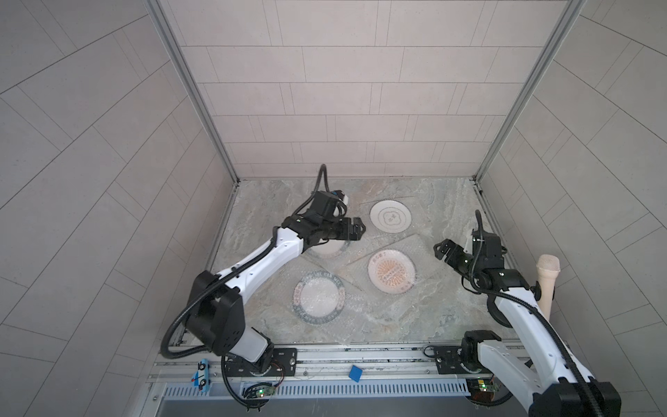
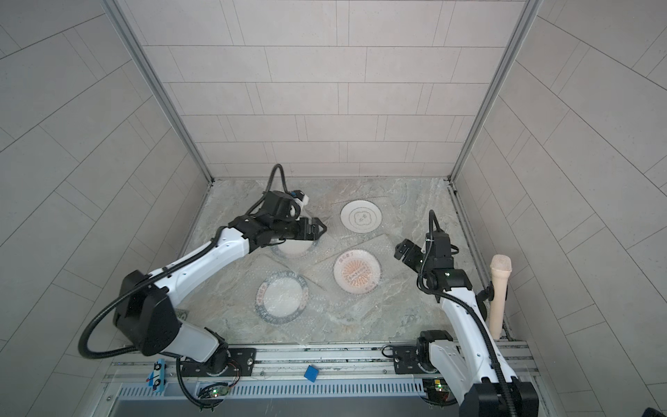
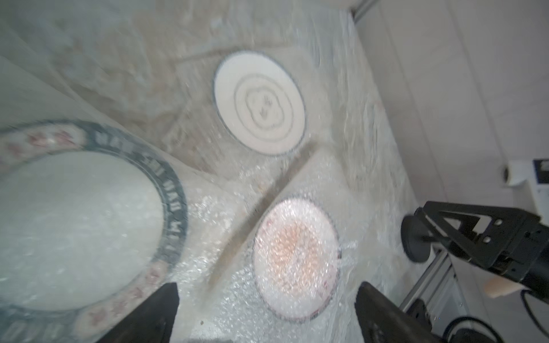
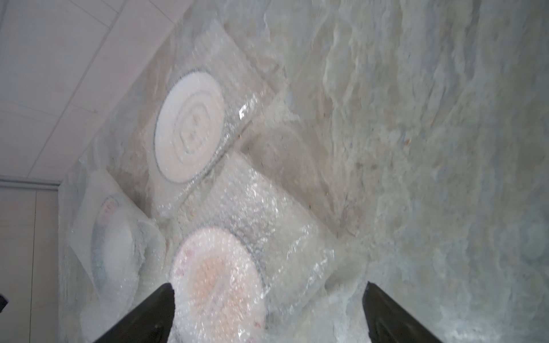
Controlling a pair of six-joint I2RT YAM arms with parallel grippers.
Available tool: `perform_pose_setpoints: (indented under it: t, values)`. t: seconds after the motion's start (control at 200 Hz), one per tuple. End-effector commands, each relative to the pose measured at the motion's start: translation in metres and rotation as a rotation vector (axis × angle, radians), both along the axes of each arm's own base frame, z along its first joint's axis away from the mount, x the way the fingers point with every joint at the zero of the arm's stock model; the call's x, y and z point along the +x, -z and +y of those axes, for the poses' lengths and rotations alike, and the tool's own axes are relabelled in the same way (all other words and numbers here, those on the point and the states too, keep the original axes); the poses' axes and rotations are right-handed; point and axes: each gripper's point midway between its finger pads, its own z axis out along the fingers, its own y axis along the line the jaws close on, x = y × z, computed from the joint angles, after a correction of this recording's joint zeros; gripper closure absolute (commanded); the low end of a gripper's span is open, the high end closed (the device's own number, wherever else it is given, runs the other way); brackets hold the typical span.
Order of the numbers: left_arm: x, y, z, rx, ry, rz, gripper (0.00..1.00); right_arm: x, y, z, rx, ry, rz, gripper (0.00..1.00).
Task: Unpack dinner plates from bubble wrap
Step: Adjust the bubble wrap at the center of the board.
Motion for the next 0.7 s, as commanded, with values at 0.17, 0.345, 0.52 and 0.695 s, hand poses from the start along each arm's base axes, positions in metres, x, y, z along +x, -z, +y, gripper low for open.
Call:
perform_pose_setpoints:
  t: [0.17,0.345,0.52,0.695]
  values:
    - [-0.033,0.091,-0.037,0.229,0.174,0.22,0.04,-0.036,0.054,0.046,0.117,-0.092,0.14,0.0]
    - [-0.021,0.118,-0.033,0.285,0.137,0.245,0.04,-0.027,0.067,0.056,0.156,-0.106,0.148,0.0]
    - [-0.02,0.129,-0.04,0.271,0.137,0.274,0.09,-0.006,0.067,0.062,0.174,-0.111,0.125,0.02]
    - [-0.031,0.139,-0.039,0.261,0.146,0.323,0.29,0.016,0.062,0.065,0.166,-0.115,0.115,0.04]
